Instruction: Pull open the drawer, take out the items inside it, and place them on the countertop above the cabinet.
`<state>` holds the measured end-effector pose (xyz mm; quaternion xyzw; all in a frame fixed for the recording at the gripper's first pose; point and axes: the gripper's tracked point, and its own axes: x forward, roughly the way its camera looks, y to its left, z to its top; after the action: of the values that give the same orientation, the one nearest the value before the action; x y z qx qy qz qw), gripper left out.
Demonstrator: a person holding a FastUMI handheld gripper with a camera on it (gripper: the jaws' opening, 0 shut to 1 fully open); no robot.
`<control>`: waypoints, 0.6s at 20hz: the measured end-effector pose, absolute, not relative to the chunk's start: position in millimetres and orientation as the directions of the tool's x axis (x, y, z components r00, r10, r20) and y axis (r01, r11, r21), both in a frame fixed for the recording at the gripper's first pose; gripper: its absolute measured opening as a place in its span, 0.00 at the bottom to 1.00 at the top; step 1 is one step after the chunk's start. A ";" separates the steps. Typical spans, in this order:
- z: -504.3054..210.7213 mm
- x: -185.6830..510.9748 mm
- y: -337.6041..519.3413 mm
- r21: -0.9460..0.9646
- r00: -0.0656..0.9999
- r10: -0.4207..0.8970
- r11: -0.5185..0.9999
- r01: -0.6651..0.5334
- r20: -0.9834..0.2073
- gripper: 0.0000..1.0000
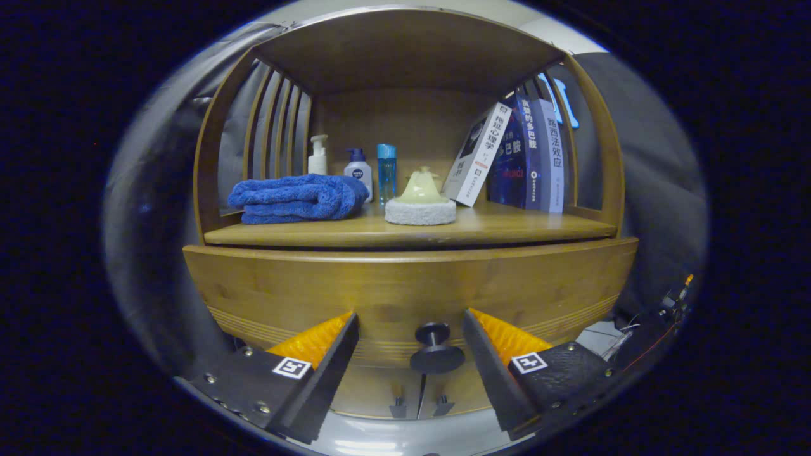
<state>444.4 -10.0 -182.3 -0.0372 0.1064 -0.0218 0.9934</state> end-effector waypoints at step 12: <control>-184.7 462.4 -10.7 -0.095 0.979 -0.040 0.995 0.021 -0.198 0.99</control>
<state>462.4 -10.7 -184.7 -0.0461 0.1002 -0.0154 0.9938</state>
